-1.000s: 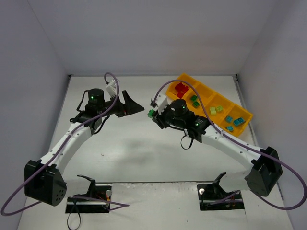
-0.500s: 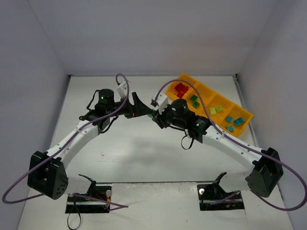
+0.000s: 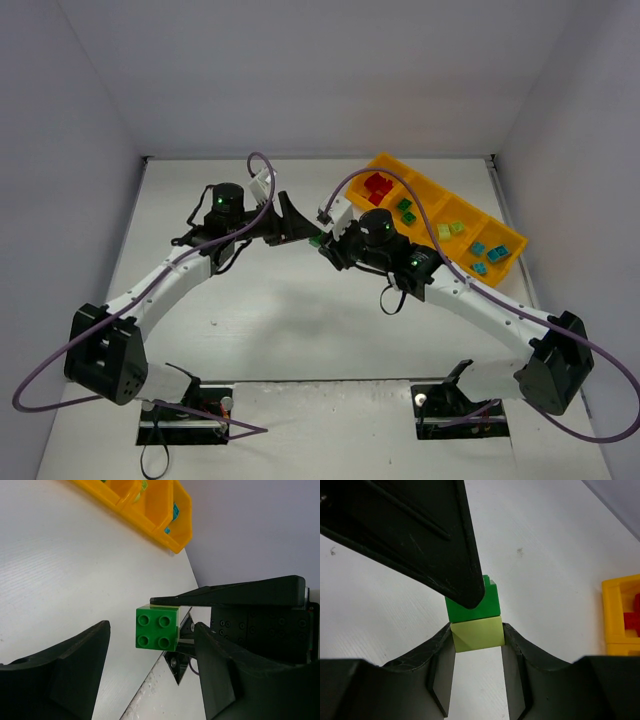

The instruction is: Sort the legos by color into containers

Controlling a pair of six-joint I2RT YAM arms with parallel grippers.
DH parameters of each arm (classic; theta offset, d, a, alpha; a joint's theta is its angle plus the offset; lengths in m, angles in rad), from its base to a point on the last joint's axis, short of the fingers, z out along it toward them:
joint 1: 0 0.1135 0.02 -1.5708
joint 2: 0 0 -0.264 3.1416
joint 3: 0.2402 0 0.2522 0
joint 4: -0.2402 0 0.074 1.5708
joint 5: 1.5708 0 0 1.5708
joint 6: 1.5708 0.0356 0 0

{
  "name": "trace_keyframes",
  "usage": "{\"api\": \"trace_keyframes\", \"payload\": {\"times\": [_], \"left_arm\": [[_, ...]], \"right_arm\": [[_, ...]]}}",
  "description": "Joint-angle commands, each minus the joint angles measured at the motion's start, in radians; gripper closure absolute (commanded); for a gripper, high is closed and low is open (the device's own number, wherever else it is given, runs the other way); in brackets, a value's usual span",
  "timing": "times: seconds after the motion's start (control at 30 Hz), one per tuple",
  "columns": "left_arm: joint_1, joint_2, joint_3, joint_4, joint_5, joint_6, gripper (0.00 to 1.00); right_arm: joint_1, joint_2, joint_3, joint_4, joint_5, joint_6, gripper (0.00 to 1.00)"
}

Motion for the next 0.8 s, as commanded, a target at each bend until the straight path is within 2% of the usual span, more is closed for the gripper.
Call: {"api": "trace_keyframes", "payload": {"times": [0.0,0.13,0.3,0.77], "left_arm": [[-0.006,-0.01,0.046,0.094,0.037,-0.009,0.39],[-0.006,-0.008,0.044,0.099,0.04,-0.002,0.33],[-0.012,-0.004,0.046,0.105,0.051,0.002,0.33],[-0.026,0.012,0.043,0.114,0.071,0.008,0.42]], "right_arm": [[0.005,-0.031,0.009,0.08,0.006,0.011,1.0],[0.005,-0.034,0.009,0.081,0.002,0.013,1.0],[0.005,-0.031,0.011,0.081,0.0,0.011,1.0],[0.005,-0.027,0.018,0.084,-0.012,0.018,1.0]]}}
